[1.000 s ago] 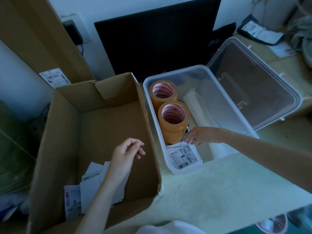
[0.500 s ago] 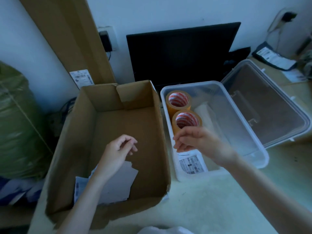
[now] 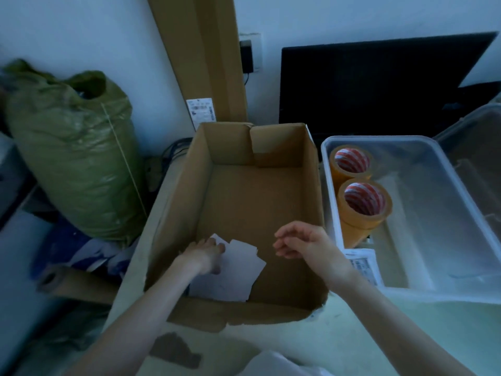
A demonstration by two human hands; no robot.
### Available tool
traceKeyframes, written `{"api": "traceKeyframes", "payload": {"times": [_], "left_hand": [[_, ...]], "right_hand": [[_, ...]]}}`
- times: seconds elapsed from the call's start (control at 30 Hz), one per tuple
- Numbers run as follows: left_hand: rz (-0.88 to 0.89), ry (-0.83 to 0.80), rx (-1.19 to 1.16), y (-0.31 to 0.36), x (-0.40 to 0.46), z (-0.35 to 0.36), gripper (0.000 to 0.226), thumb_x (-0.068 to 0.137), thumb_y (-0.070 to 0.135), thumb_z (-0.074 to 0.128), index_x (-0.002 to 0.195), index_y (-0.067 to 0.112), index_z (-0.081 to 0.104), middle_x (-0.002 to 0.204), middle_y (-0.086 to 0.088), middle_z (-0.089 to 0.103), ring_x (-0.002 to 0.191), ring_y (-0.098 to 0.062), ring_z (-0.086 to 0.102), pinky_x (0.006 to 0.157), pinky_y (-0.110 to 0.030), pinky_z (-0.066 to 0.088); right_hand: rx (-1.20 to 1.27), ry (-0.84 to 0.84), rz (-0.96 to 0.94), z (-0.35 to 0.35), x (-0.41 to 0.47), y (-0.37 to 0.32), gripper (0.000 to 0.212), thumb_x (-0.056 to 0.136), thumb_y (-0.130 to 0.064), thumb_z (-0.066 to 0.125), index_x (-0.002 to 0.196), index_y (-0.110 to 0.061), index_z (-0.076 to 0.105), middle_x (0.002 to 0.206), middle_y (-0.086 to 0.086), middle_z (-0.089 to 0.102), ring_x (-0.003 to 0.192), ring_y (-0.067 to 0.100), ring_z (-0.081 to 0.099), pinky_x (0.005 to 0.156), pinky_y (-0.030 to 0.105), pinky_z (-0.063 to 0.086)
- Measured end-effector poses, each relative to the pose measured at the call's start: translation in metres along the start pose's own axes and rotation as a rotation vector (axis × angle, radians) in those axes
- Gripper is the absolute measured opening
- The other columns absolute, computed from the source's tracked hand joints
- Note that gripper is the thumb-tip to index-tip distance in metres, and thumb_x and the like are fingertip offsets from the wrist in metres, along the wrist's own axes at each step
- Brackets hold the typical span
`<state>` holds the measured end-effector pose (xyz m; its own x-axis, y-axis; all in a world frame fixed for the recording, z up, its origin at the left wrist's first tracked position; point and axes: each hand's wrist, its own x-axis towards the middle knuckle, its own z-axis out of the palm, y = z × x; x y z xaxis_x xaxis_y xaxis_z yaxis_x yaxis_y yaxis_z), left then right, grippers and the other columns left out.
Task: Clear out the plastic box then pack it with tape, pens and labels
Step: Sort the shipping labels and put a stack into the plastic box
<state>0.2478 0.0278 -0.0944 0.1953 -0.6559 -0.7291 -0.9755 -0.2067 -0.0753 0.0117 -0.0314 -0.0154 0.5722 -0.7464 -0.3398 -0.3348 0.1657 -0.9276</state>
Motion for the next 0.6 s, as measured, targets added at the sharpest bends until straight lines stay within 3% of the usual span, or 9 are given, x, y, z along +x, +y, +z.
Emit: {"api": "traceKeyframes", "payload": {"times": [0.1, 0.23, 0.4, 0.6], "left_hand": [[-0.053, -0.040, -0.147, 0.006, 0.011, 0.007, 0.068, 0.093, 0.036, 0.054, 0.149, 0.020, 0.018, 0.152, -0.012, 0.020, 0.132, -0.036, 0.035, 0.104, -0.048, 0.037], [-0.080, -0.025, -0.130, 0.026, 0.015, 0.015, 0.087, 0.088, 0.054, 0.055, 0.151, 0.015, 0.008, 0.158, -0.016, -0.002, 0.137, -0.042, 0.026, 0.108, -0.047, 0.032], [-0.140, -0.059, -0.080, 0.052, 0.024, 0.027, 0.113, 0.078, 0.072, 0.052, 0.149, -0.001, 0.004, 0.153, -0.028, 0.008, 0.135, -0.042, 0.030, 0.103, -0.044, 0.038], [-0.186, -0.004, 0.071, 0.076, 0.023, 0.034, 0.096, 0.092, 0.051, 0.051, 0.146, -0.010, 0.000, 0.153, -0.034, 0.003, 0.142, -0.045, 0.011, 0.109, -0.046, 0.032]], "right_hand": [[0.006, -0.001, 0.026, 0.005, 0.002, 0.000, 0.021, 0.096, -0.005, 0.048, 0.093, -0.016, 0.066, 0.086, 0.004, 0.071, 0.080, 0.015, 0.069, 0.074, 0.024, 0.056], [0.053, 0.017, 0.051, 0.007, 0.003, 0.000, 0.021, 0.097, -0.003, 0.046, 0.095, -0.012, 0.066, 0.086, 0.006, 0.071, 0.080, 0.017, 0.069, 0.076, 0.028, 0.055], [0.067, 0.038, 0.037, 0.005, 0.000, 0.002, 0.021, 0.096, -0.003, 0.047, 0.095, -0.012, 0.066, 0.088, 0.008, 0.071, 0.082, 0.020, 0.070, 0.079, 0.032, 0.056], [0.109, 0.067, 0.007, -0.006, -0.002, -0.003, 0.021, 0.096, -0.002, 0.046, 0.097, -0.010, 0.066, 0.089, 0.010, 0.071, 0.084, 0.023, 0.070, 0.078, 0.032, 0.056]]}}
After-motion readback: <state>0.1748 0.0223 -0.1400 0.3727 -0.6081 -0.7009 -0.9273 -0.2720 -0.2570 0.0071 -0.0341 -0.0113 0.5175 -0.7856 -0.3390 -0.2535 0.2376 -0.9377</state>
